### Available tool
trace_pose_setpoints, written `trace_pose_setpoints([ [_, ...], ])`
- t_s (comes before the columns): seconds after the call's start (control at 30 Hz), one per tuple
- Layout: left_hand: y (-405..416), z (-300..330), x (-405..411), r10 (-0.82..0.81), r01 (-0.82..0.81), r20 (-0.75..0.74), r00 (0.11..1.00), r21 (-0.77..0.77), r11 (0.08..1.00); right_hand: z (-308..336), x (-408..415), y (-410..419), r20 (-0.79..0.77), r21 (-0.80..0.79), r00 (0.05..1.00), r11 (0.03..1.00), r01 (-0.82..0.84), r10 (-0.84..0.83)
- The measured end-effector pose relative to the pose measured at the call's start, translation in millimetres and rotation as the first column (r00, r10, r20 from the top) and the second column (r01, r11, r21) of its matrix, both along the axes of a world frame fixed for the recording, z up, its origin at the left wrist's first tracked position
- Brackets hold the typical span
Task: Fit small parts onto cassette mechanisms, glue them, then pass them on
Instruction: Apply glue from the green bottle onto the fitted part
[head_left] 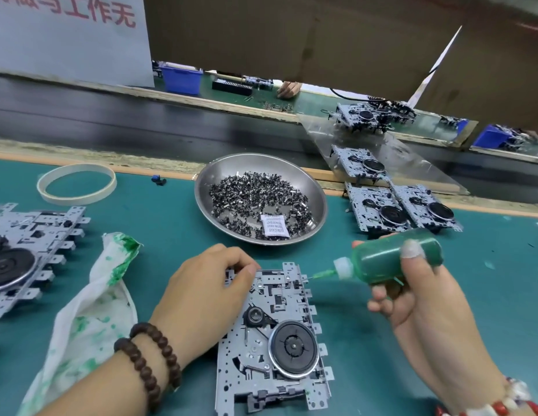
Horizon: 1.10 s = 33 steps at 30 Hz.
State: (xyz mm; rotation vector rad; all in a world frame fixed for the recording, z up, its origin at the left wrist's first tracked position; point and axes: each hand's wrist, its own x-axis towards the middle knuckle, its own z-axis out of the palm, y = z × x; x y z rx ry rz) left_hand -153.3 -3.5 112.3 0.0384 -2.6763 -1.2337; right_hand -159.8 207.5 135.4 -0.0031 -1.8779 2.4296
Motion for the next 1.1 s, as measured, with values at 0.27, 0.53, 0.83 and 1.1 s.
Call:
trace_pose_setpoints([
  [0.27,2.5,-1.7,0.9,-0.007,0.007,0.004,1.000,-0.003,1.000,-0.7,2.9,-4.2,-0.186,0.246,0.982,0.966,0.074,-0.028],
  [0.53,3.7,-1.9,1.1,-0.018,0.018,0.001,1.000,-0.027,0.999,-1.7,4.9,-4.8,-0.209,0.309,0.978,0.947,0.083,-0.017],
  [0.83,3.8,-2.1,1.4,-0.024,0.023,-0.017,1.000,-0.030,0.999,-1.9,4.0,-5.2,-0.231,0.313,0.973,0.947,0.071,0.004],
  [1.1,4.7,-1.8,0.8,-0.017,0.015,-0.028,0.999,-0.040,0.999,-3.4,3.1,-3.6,-0.246,0.311,0.969,0.948,0.068,0.012],
])
